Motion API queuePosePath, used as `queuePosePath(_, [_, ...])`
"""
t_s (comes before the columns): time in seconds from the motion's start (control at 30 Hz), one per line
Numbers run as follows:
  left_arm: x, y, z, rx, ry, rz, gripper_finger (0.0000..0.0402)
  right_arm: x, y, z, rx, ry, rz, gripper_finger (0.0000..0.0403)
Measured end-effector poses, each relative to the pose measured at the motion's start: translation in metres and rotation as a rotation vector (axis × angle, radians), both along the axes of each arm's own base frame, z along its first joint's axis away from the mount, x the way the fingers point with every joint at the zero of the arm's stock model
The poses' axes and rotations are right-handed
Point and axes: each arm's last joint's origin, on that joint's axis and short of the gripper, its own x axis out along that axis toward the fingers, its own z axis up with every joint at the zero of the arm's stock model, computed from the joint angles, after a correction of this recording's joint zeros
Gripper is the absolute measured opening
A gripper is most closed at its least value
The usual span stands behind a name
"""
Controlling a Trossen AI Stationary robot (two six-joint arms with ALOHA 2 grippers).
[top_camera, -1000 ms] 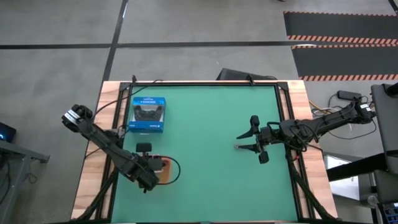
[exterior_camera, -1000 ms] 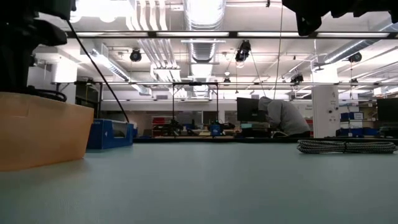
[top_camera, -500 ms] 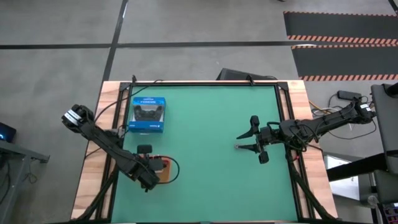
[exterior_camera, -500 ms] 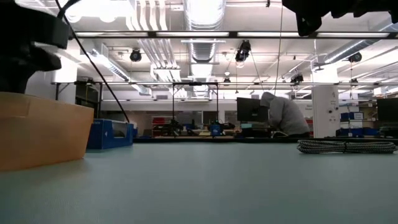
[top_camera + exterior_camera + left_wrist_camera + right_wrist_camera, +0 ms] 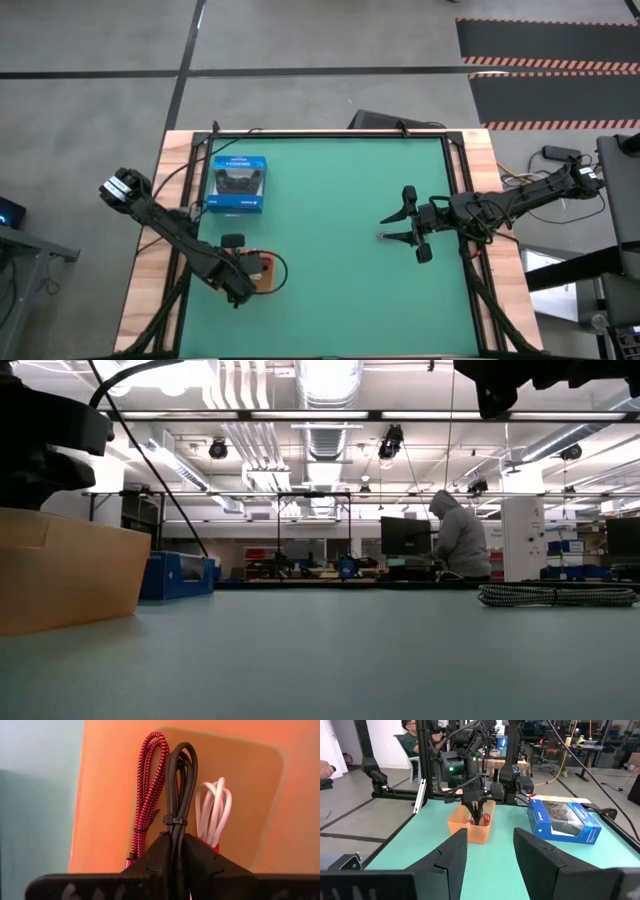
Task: Pick and place USB-C Cables
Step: Put the black charger cable into the orange bin, then put the black white charger cable into the orange bin
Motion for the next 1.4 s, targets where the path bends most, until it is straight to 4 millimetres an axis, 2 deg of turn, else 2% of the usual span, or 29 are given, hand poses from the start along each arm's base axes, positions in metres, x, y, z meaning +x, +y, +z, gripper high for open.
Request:
queuePosePath(0.73, [0.000,0.000,0.000,0.001,0.004,-0.010,0.0045,0.000,0.000,0.000,0.003,0.002,0.000,0.0153])
queuePosePath(1.07, [0.000,0.000,0.000,-0.005,0.007,-0.004,0.0104,0.000,0.000,0.000,0.003,0.002,0.000,0.0153])
queuePosePath(1.4, [0.009,-0.008,0.022,-0.061,-0.050,-0.012,0.0114,0.000,0.000,0.000,0.010,0.004,-0.001,0.0153])
